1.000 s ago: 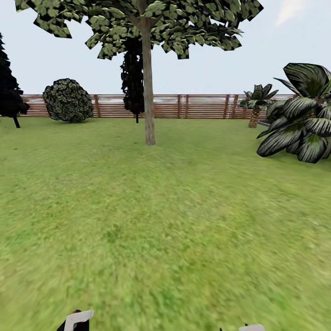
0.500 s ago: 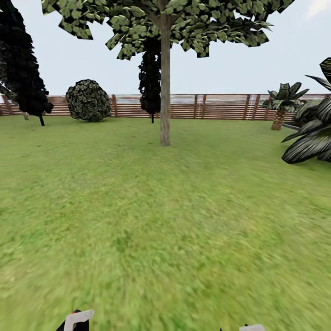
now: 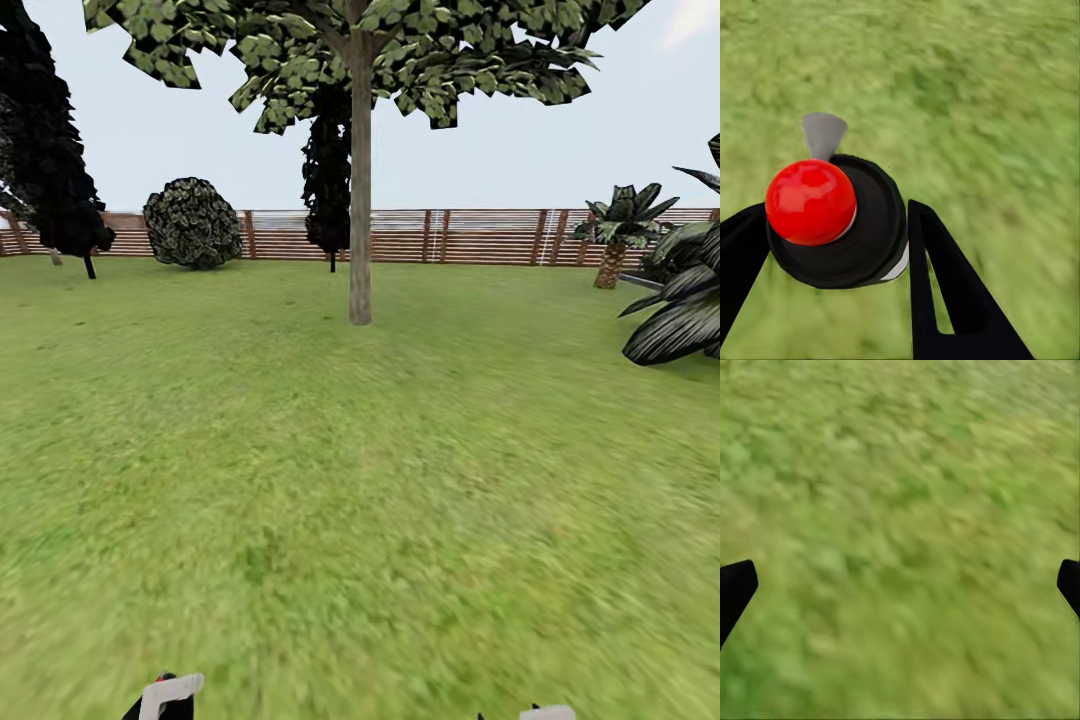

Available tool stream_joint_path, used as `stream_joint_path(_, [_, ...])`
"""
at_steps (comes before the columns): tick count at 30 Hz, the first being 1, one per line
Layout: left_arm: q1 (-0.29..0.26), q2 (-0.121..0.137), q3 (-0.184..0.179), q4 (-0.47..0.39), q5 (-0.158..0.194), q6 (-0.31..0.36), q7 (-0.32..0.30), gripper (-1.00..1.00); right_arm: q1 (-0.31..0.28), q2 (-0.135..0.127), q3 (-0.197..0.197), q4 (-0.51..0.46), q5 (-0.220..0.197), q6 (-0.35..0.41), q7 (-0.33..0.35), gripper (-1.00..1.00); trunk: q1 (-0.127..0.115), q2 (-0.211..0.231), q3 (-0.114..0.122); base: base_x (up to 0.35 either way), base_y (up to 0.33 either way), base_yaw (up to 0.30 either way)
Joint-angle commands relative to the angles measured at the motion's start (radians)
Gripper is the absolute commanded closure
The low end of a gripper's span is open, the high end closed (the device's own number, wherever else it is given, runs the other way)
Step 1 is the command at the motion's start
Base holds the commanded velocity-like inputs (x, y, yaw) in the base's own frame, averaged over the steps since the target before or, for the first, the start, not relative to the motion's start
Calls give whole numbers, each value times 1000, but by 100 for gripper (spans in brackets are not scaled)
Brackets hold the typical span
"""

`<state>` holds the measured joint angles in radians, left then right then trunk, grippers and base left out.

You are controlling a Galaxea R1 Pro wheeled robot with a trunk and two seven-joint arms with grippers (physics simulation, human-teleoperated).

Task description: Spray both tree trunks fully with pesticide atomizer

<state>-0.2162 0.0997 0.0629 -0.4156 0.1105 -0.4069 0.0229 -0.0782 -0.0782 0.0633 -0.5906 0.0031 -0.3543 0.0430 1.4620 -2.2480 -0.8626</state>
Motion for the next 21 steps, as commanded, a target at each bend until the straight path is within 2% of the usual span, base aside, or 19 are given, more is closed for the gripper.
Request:
stream_joint_path(1, [0, 0, 0, 0, 0, 1, 0, 100, 0, 0, 0, 0, 0, 0, 0, -100, 0, 0, 0, 339, 0, 0])
stream_joint_path(21, [0, 0, 0, 0, 0, 3, 1, 100, 0, 0, 0, 2, 1, 0, 0, -100, 0, 0, 0, 339, 0, 0])
